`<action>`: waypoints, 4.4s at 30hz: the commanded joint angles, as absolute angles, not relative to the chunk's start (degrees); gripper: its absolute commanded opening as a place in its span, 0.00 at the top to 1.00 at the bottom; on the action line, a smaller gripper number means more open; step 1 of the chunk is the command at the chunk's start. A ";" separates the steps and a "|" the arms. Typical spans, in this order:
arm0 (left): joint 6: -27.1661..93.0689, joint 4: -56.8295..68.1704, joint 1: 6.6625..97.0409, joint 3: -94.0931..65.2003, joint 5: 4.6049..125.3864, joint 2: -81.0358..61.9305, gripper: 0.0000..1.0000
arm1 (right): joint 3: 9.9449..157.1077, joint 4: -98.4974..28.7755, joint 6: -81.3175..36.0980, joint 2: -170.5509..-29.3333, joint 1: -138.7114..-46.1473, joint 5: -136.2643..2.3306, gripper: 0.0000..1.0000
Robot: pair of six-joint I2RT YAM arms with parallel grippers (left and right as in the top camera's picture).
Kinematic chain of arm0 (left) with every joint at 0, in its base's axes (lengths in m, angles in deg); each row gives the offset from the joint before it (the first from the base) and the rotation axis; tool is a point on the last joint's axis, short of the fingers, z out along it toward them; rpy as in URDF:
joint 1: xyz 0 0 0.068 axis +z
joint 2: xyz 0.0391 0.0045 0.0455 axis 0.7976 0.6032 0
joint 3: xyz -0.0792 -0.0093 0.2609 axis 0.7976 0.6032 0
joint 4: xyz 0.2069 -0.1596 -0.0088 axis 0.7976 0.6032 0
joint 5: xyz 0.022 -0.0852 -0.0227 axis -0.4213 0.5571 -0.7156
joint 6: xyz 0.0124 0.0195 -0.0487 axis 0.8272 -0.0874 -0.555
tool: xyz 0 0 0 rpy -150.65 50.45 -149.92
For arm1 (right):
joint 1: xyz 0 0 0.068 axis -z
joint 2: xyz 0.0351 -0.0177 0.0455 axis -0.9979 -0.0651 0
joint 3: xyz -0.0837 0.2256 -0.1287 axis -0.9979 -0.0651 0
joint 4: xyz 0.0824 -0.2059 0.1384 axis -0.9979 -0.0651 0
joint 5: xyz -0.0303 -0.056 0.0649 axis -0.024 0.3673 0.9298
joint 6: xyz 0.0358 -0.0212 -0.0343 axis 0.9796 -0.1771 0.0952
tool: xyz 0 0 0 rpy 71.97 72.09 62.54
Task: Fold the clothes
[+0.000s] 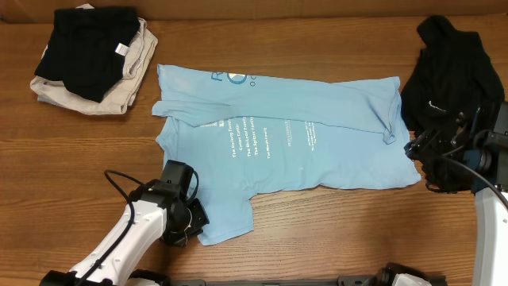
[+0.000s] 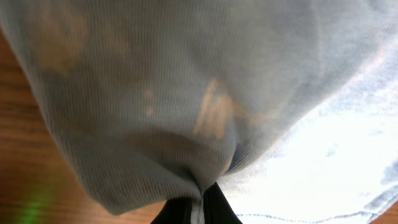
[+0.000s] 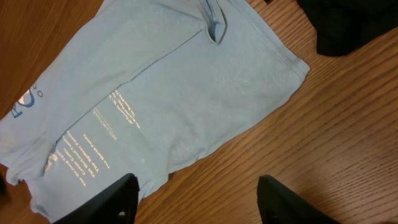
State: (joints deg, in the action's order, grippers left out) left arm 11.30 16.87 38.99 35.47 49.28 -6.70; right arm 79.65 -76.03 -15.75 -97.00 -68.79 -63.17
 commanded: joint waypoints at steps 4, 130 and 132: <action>21.18 25.83 41.52 21.38 46.79 -6.59 0.96 | 79.34 -75.61 -15.90 -97.13 -68.94 -62.93 0.40; 42.84 13.27 49.50 -25.00 30.09 22.87 0.00 | 69.66 -34.22 -29.41 -128.74 -70.56 -67.15 0.16; 43.98 17.13 50.09 -28.37 32.32 22.87 0.00 | 69.66 -33.98 -30.89 -130.90 -70.82 -67.17 0.16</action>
State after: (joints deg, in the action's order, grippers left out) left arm 39.85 13.97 48.80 -22.58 28.91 24.84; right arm 68.48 -34.41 -26.74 -127.51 -70.30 -67.46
